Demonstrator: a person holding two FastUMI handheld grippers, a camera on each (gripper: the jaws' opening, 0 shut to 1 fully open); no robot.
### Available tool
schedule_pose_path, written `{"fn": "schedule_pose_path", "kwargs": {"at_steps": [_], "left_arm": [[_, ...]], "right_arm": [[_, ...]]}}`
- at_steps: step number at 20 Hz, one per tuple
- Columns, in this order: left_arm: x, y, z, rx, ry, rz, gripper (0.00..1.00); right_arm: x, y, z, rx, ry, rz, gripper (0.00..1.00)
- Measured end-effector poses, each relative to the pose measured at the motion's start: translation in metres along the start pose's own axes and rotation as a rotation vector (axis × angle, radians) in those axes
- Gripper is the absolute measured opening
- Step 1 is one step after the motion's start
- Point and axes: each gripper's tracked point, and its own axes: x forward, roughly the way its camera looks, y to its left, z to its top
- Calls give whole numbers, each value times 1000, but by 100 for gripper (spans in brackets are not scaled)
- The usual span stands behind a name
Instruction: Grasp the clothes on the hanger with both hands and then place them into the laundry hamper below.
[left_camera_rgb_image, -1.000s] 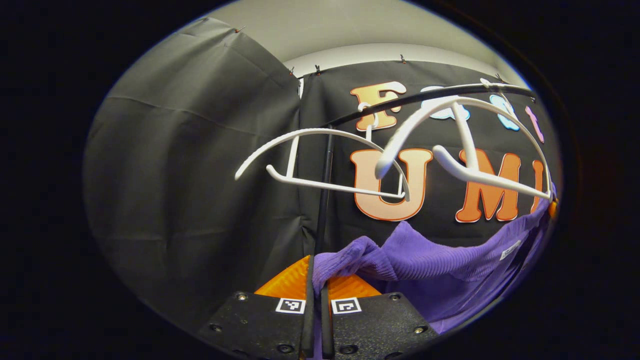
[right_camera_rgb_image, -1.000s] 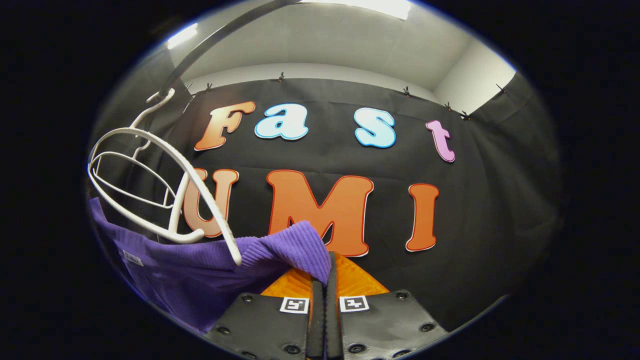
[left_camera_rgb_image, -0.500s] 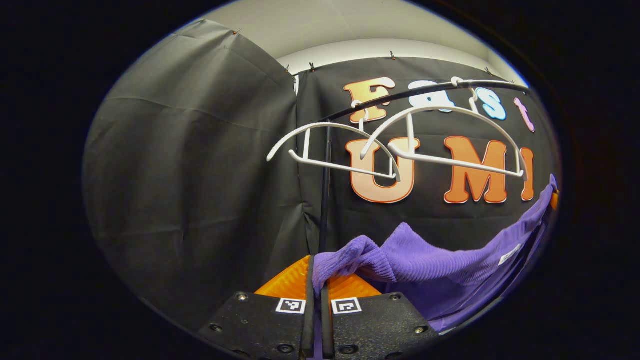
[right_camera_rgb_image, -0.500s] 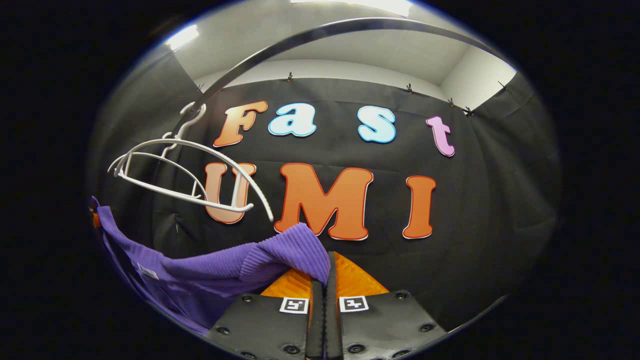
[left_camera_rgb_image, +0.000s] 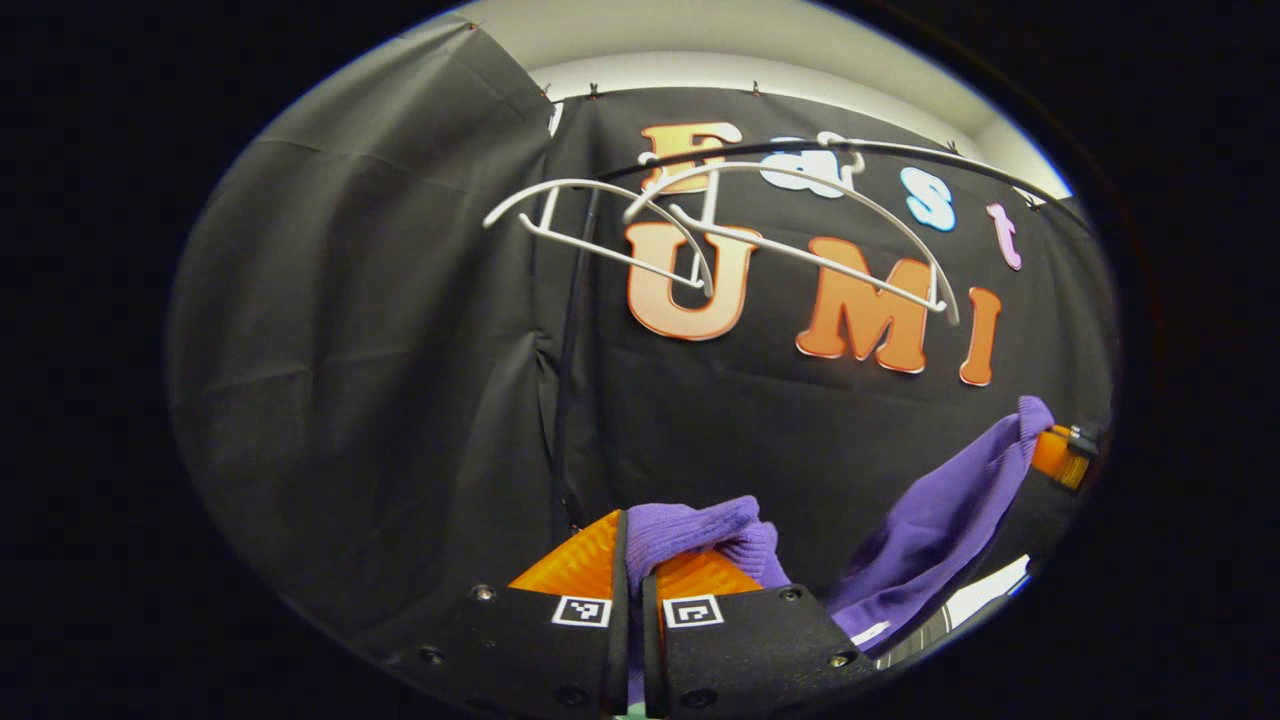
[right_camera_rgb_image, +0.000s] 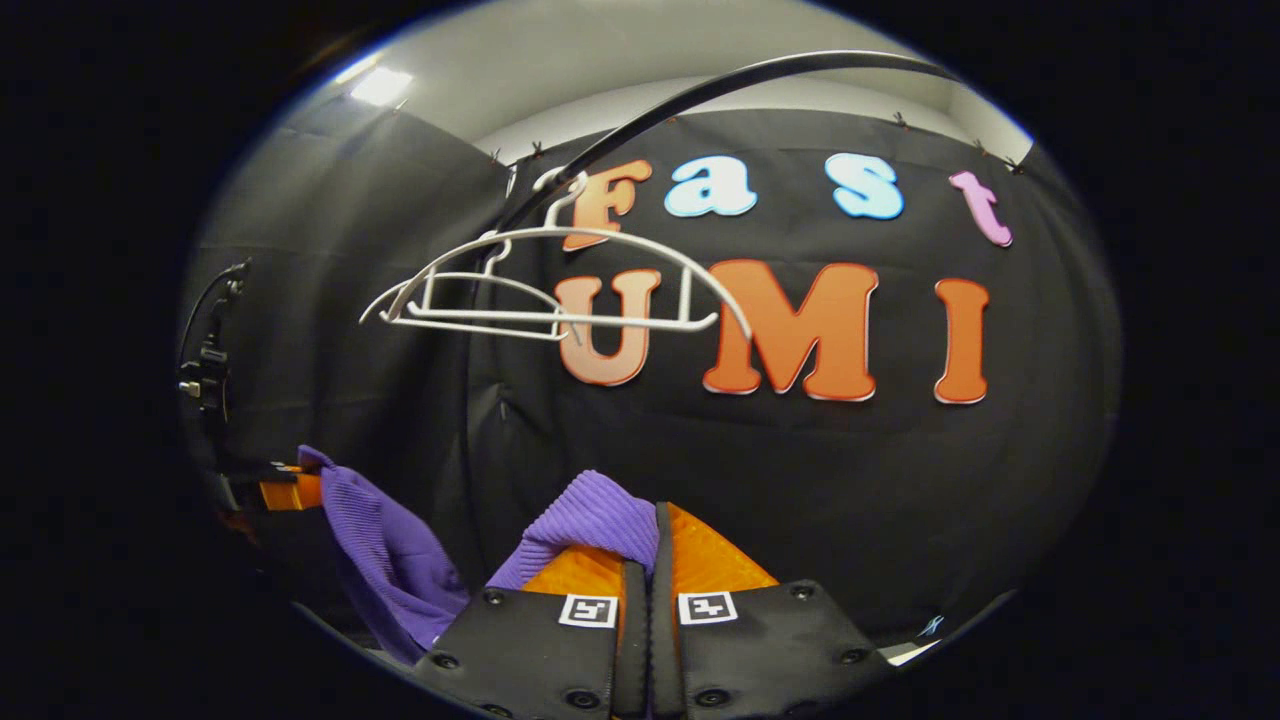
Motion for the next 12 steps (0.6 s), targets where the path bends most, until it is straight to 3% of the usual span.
{"fn": "schedule_pose_path", "kwargs": {"at_steps": [5,12], "left_arm": [[-1,-40,-70,-118,220,-109,6],[-11,-41,-158,-154,488,-69,10]], "right_arm": [[-9,39,-68,63,183,95,9],[-14,61,-160,144,437,88,9]]}}
